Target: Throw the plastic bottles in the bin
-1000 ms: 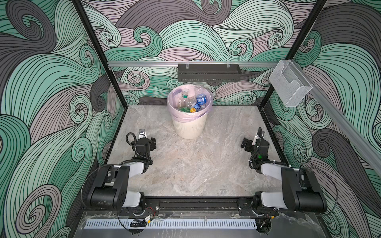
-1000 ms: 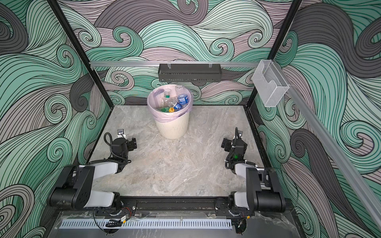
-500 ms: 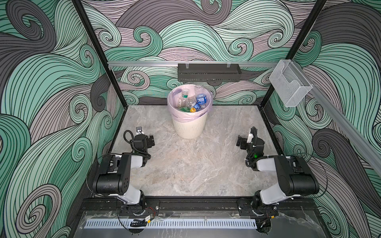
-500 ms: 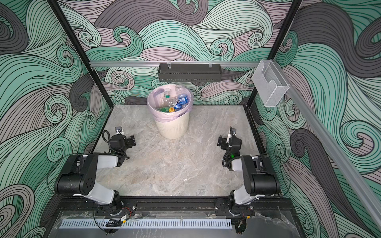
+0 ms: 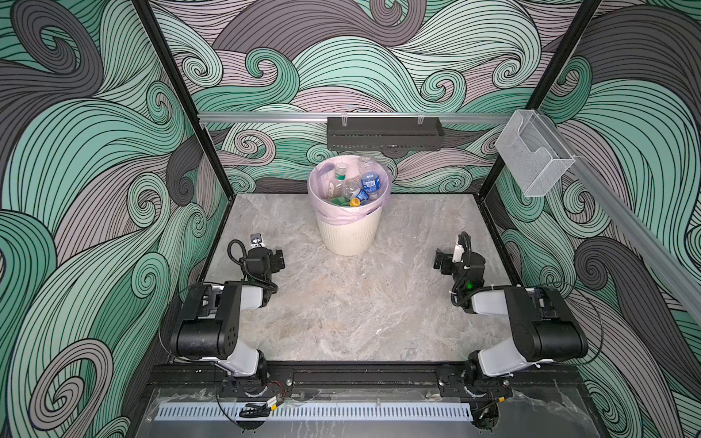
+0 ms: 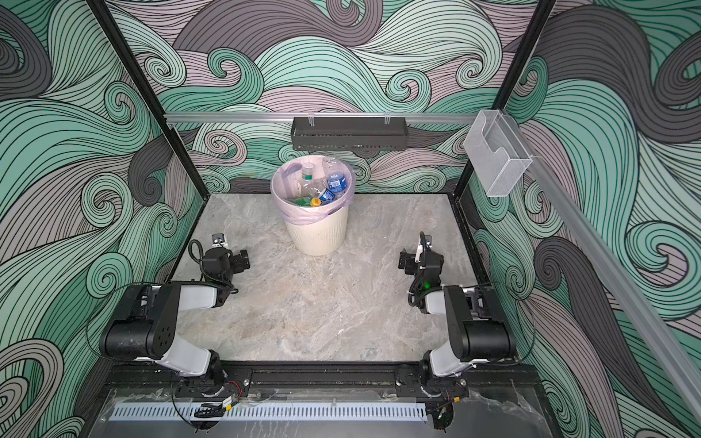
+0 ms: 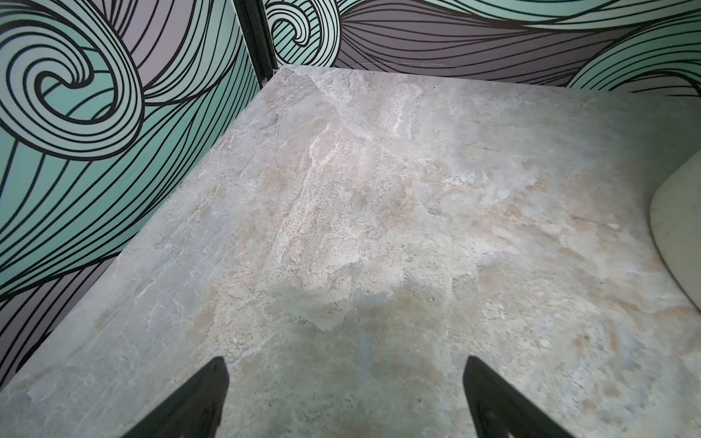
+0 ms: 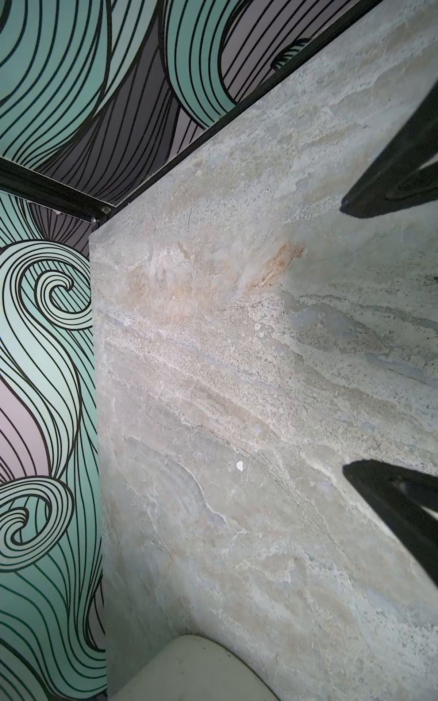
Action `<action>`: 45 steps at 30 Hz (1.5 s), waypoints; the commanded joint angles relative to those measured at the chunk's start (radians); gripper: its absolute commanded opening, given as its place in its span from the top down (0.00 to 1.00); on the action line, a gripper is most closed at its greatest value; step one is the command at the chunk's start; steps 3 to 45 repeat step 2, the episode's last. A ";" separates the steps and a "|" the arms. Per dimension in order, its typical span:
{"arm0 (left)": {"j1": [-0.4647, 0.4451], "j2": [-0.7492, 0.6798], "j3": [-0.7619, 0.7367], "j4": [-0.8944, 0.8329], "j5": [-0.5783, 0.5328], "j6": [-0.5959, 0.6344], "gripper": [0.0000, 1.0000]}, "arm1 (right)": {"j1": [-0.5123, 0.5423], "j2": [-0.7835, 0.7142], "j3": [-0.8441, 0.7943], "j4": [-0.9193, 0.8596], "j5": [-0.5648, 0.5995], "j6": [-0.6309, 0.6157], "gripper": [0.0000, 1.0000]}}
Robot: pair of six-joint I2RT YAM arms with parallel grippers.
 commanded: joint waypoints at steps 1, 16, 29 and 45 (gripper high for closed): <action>0.006 -0.017 0.019 -0.012 0.010 -0.011 0.01 | 0.000 -0.005 0.016 0.002 -0.017 -0.019 0.01; 0.006 -0.017 0.019 -0.012 0.010 -0.011 0.01 | 0.001 -0.008 0.013 0.002 -0.017 -0.020 0.01; 0.006 -0.017 0.019 -0.012 0.010 -0.011 0.01 | 0.001 -0.008 0.013 0.002 -0.017 -0.020 0.01; 0.006 -0.017 0.019 -0.012 0.010 -0.011 0.01 | 0.001 -0.008 0.013 0.002 -0.017 -0.020 0.01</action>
